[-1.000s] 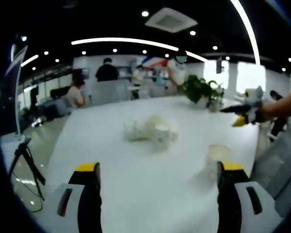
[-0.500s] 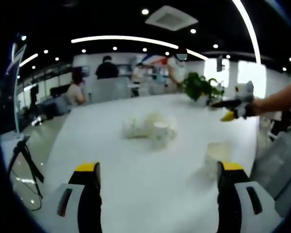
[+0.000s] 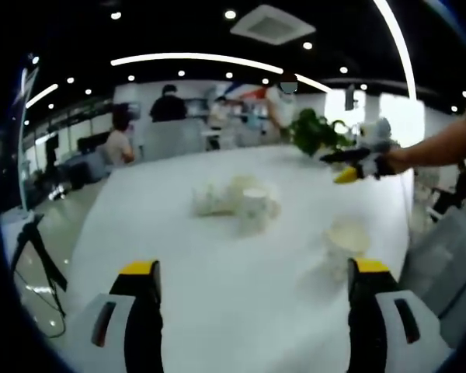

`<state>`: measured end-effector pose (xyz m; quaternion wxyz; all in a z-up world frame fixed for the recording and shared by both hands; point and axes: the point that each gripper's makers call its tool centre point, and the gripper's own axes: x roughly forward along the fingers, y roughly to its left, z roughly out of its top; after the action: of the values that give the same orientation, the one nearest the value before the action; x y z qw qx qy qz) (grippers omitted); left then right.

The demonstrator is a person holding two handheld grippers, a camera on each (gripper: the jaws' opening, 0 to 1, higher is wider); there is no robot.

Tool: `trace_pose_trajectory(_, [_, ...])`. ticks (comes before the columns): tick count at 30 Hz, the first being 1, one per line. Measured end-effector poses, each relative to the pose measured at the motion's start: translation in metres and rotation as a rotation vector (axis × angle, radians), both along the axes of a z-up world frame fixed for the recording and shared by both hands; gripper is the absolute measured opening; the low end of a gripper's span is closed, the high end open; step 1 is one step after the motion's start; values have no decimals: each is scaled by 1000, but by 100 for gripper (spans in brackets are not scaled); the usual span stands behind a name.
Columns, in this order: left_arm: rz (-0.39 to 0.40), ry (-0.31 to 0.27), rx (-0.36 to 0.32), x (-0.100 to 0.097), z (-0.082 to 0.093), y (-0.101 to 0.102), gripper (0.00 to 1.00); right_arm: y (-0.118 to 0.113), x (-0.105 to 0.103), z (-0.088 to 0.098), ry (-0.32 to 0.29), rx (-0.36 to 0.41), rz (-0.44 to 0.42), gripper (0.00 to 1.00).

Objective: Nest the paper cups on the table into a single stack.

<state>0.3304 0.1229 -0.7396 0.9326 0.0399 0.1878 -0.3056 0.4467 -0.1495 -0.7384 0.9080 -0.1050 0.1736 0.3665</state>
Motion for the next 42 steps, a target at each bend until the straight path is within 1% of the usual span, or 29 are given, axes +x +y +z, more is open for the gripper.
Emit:
trace_pose_trajectory(10, [-8, -11, 10, -3, 3, 8, 98, 11, 16, 0, 4, -24, 71, 98])
trace_pose_trajectory(12, [-9, -9, 16, -5, 3, 11, 98, 13, 19, -1, 17, -23, 90, 98])
trace_pose_trajectory(14, [-2, -25, 28, -5, 2, 16, 98, 16, 21, 0, 32, -11, 100, 97])
trace_pose_trajectory(16, [6, -21, 12, -6, 2, 18, 98, 17, 24, -2, 29, -16, 110, 97])
trace_pose_trajectory(18, [13, -25, 23, -6, 2, 19, 98, 19, 28, -2, 33, -17, 115, 97])
trace_pose_trajectory(21, [11, -16, 18, -8, 0, 19, 98, 21, 36, -3, 35, -19, 126, 97])
trace_pose_trajectory(26, [10, -18, 23, -10, -1, 18, 98, 26, 48, -7, 38, -28, 154, 97])
trace_pose_trajectory(31, [6, -7, 33, -11, -6, 20, 98, 34, 61, -8, 37, -33, 171, 97])
trace_pose_trajectory(35, [16, -2, 33, -10, -7, 22, 98, 36, 70, -14, 46, -32, 180, 94])
trace_pose_trajectory(36, [20, -1, 33, -10, -7, 22, 98, 40, 69, -17, 75, -7, 198, 94])
trace_pose_trajectory(37, [21, -1, 30, -10, -6, 21, 98, 45, 63, -20, 129, 38, 216, 95])
trace_pose_trajectory(38, [22, 1, 21, -11, -5, 20, 98, 45, 61, -29, 168, 26, 230, 96])
trace_pose_trajectory(40, [22, 5, 19, -12, -5, 19, 98, 46, 60, -38, 190, 1, 252, 93])
trace_pose_trajectory(42, [18, 10, 22, -15, -8, 19, 98, 49, 64, -43, 186, 3, 250, 90])
